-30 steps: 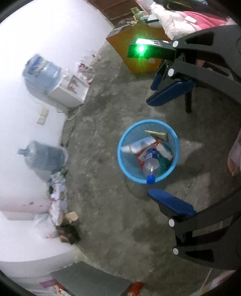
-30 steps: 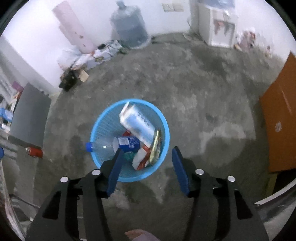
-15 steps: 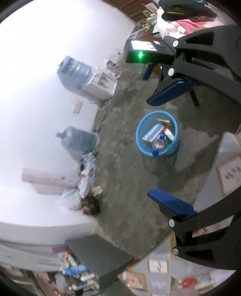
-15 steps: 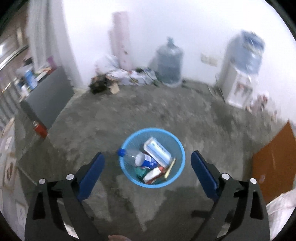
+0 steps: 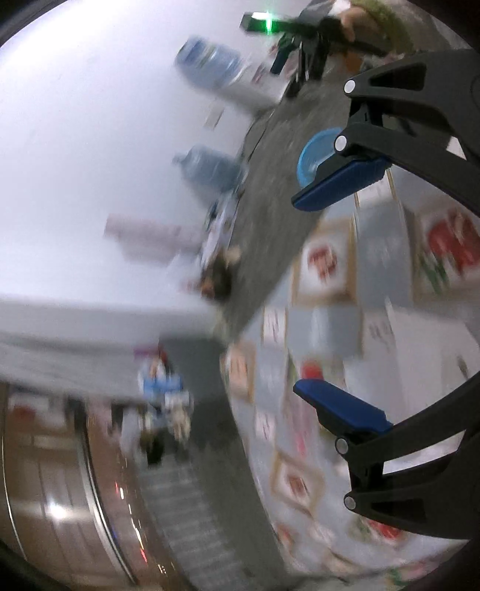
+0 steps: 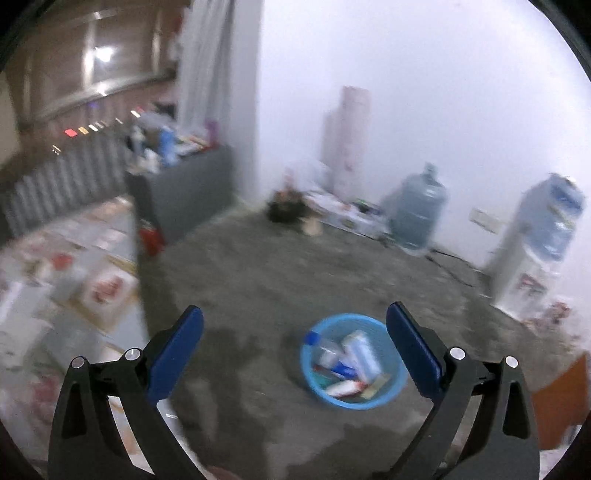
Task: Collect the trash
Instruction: 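Turn both tools back toward the table, then close the left gripper on the gold snack pack while the right grips the clear flowered bag, then lift the gold snack pack with the left gripper while the right lifts the flowered bag, then carry both items over the blue wastebasket and open both grippers to drop them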
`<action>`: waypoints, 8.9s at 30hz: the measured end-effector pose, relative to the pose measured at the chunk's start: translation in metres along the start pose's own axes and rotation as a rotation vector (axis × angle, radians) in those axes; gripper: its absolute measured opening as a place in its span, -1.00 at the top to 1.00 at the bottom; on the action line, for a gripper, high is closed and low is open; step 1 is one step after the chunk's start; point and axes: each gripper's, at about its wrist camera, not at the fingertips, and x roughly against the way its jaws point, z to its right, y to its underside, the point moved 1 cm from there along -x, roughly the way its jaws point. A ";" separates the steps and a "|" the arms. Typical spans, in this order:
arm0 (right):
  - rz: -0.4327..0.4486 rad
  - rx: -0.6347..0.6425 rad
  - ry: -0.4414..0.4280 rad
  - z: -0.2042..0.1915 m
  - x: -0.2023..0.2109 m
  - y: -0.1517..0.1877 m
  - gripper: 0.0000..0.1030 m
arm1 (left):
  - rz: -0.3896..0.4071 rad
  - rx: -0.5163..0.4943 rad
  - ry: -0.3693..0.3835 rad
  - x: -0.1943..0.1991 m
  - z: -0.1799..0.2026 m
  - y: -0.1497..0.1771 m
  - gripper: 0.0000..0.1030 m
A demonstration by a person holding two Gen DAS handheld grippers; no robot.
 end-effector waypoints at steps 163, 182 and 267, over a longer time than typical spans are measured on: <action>-0.398 0.792 -0.690 -0.530 -0.206 -0.020 0.65 | -0.231 0.467 -0.349 -0.064 -0.295 0.095 -0.42; -0.324 0.645 -0.728 -0.482 -0.172 -0.061 0.93 | -0.178 0.453 -0.364 -0.036 -0.279 0.095 -0.42; -0.554 -0.694 0.029 0.259 -0.272 0.118 0.18 | -0.558 -0.322 0.513 -0.370 0.387 0.038 -0.63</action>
